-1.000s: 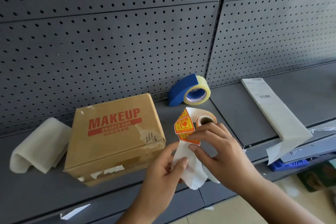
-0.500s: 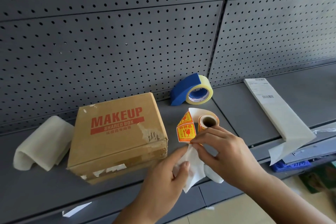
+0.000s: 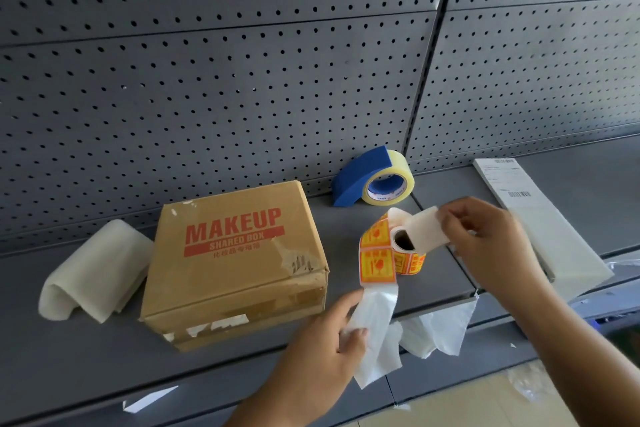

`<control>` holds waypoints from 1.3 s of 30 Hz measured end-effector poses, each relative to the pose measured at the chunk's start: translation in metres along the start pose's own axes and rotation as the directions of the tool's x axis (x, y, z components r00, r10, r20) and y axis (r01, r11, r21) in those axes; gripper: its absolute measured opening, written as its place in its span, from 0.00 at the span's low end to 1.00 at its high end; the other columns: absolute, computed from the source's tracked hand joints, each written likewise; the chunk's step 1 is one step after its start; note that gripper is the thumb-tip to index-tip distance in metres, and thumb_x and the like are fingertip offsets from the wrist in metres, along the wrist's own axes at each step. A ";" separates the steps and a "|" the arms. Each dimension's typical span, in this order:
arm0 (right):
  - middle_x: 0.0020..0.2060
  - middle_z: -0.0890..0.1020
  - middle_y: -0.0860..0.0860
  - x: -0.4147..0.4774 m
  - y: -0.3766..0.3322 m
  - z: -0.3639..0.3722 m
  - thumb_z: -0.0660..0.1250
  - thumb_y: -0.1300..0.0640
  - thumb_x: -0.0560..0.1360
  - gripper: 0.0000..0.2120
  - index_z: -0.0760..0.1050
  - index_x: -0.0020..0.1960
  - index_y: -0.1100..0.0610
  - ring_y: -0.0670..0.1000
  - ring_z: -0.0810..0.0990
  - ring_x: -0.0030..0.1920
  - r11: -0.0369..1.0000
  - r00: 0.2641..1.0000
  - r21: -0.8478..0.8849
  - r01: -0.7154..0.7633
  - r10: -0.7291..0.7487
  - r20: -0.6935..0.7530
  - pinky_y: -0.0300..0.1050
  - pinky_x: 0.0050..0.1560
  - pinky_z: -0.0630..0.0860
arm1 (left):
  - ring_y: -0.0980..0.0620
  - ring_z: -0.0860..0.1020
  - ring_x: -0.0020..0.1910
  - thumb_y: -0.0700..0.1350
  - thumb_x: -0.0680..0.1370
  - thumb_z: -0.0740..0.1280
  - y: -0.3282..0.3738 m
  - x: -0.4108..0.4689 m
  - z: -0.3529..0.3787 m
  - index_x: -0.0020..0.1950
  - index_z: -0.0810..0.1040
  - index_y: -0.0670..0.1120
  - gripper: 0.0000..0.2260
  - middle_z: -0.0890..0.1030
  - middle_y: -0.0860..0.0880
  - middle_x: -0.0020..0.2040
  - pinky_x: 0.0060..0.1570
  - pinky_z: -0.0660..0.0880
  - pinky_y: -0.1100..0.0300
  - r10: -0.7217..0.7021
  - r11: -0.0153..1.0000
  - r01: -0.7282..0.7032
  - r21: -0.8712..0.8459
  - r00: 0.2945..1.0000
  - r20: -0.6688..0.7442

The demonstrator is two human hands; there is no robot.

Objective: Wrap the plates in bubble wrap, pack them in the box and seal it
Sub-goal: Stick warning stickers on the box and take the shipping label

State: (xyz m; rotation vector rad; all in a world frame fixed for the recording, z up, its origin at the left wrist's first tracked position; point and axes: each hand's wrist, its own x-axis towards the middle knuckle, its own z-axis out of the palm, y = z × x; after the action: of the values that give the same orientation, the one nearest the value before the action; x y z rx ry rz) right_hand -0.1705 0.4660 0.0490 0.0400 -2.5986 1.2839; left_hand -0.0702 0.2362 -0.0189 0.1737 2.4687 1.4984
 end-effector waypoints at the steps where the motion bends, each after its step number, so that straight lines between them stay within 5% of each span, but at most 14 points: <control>1: 0.33 0.83 0.45 0.003 -0.004 -0.002 0.67 0.60 0.76 0.13 0.78 0.39 0.44 0.47 0.80 0.31 1.000 1.000 0.009 0.000 0.000 -0.015 0.45 0.35 0.76 | 0.65 0.80 0.45 0.53 0.82 0.63 0.000 0.000 0.001 0.71 0.68 0.69 0.19 0.81 0.69 0.46 0.46 0.75 0.67 -0.019 1.000 0.019 0.001 0.999 0.031; 4: 0.35 0.84 0.48 0.006 -0.016 0.000 0.67 0.60 0.77 0.12 0.78 0.39 0.44 0.46 0.80 0.30 0.999 0.999 0.041 0.036 -0.036 0.005 0.43 0.34 0.75 | 0.71 0.79 0.56 0.62 0.82 0.62 0.008 -0.005 -0.001 0.69 0.65 0.77 0.17 0.78 0.77 0.52 0.56 0.76 0.69 -0.054 0.998 0.052 0.024 0.996 0.076; 7: 0.39 0.83 0.47 -0.002 -0.033 0.017 0.69 0.62 0.77 0.10 0.79 0.41 0.50 0.45 0.82 0.31 0.988 0.991 0.079 0.130 -0.132 0.018 0.33 0.31 0.74 | 0.74 0.78 0.55 0.62 0.82 0.62 0.019 -0.011 -0.014 0.72 0.74 0.62 0.19 0.81 0.72 0.54 0.52 0.74 0.74 -0.036 0.999 0.038 0.032 0.997 -0.073; 10: 0.41 0.81 0.46 -0.018 -0.055 0.038 0.70 0.66 0.76 0.06 0.81 0.43 0.58 0.48 0.81 0.36 0.927 0.930 0.075 0.367 -0.366 -0.027 0.38 0.35 0.79 | 0.59 0.85 0.47 0.60 0.77 0.64 0.035 -0.016 -0.032 0.58 0.84 0.52 0.17 0.87 0.57 0.49 0.37 0.79 0.61 -0.074 0.957 0.004 -0.289 0.970 -0.233; 13: 0.43 0.81 0.47 -0.037 -0.071 0.054 0.70 0.61 0.76 0.04 0.83 0.44 0.58 0.47 0.80 0.38 0.820 0.820 0.025 0.572 -0.572 -0.024 0.42 0.39 0.79 | 0.46 0.86 0.40 0.57 0.76 0.65 0.052 -0.017 -0.053 0.51 0.85 0.40 0.21 0.87 0.42 0.44 0.30 0.77 0.59 -0.172 0.795 -0.027 -0.606 0.948 -0.268; 16: 0.44 0.81 0.46 -0.054 -0.080 0.064 0.72 0.59 0.75 0.03 0.84 0.46 0.56 0.43 0.78 0.42 0.747 0.747 -0.014 0.664 -0.664 0.031 0.33 0.48 0.73 | 0.45 0.85 0.38 0.58 0.76 0.65 0.059 -0.020 -0.071 0.49 0.85 0.39 0.22 0.87 0.38 0.44 0.30 0.77 0.60 -0.193 0.705 -0.082 -0.705 0.934 -0.301; 20: 0.50 0.80 0.45 -0.064 -0.081 0.069 0.70 0.53 0.76 0.06 0.84 0.49 0.53 0.42 0.78 0.48 0.728 0.718 0.048 0.684 -0.684 0.130 0.28 0.54 0.69 | 0.50 0.83 0.37 0.48 0.79 0.68 0.051 -0.023 -0.078 0.53 0.83 0.37 0.14 0.86 0.41 0.42 0.32 0.77 0.61 -0.223 0.716 -0.063 -0.695 0.923 -0.313; 24: 0.56 0.78 0.43 -0.065 -0.080 0.065 0.74 0.48 0.73 0.11 0.83 0.55 0.47 0.48 0.80 0.56 0.851 0.806 0.268 0.452 -0.518 0.287 0.35 0.57 0.75 | 0.50 0.82 0.34 0.40 0.81 0.68 0.043 -0.025 -0.080 0.50 0.82 0.37 0.07 0.86 0.41 0.39 0.31 0.77 0.60 -0.260 0.741 -0.038 -0.670 0.904 -0.339; 27: 0.46 0.84 0.45 -0.059 -0.085 0.062 0.74 0.56 0.74 0.08 0.82 0.53 0.48 0.47 0.83 0.46 0.902 0.923 0.432 -0.004 -0.163 0.349 0.47 0.48 0.80 | 0.48 0.83 0.35 0.41 0.80 0.69 0.042 -0.026 -0.083 0.51 0.82 0.37 0.07 0.87 0.41 0.43 0.32 0.78 0.59 -0.277 0.764 0.003 -0.645 0.905 -0.324; 30: 0.41 0.86 0.51 -0.049 -0.086 0.065 0.70 0.60 0.77 0.04 0.81 0.52 0.55 0.48 0.82 0.38 0.848 0.889 0.466 -0.252 0.013 0.458 0.43 0.39 0.77 | 0.48 0.83 0.37 0.42 0.80 0.70 0.042 -0.024 -0.086 0.52 0.82 0.38 0.07 0.87 0.42 0.44 0.32 0.79 0.58 -0.267 0.798 0.033 -0.601 0.914 -0.305; 36: 0.37 0.84 0.55 -0.039 -0.086 0.075 0.71 0.63 0.77 0.04 0.79 0.51 0.59 0.50 0.77 0.33 0.821 0.876 0.485 -0.300 0.037 0.480 0.45 0.36 0.75 | 0.49 0.85 0.37 0.44 0.81 0.70 0.043 -0.017 -0.094 0.53 0.83 0.43 0.06 0.87 0.45 0.41 0.37 0.81 0.56 -0.242 0.896 0.078 -0.437 0.911 -0.334; 39: 0.37 0.85 0.52 -0.035 -0.088 0.079 0.71 0.63 0.77 0.04 0.78 0.50 0.58 0.46 0.79 0.34 0.865 0.906 0.457 -0.207 -0.007 0.424 0.38 0.35 0.77 | 0.61 0.81 0.33 0.49 0.81 0.70 0.041 -0.012 -0.102 0.47 0.85 0.53 0.05 0.85 0.59 0.38 0.38 0.80 0.63 -0.158 0.978 0.088 -0.190 0.907 -0.391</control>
State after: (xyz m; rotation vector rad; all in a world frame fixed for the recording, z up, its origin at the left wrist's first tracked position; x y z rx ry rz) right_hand -0.1413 0.3470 0.0636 0.2991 -2.5291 2.1644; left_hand -0.0877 0.1650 0.0643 -0.3560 2.5717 1.8284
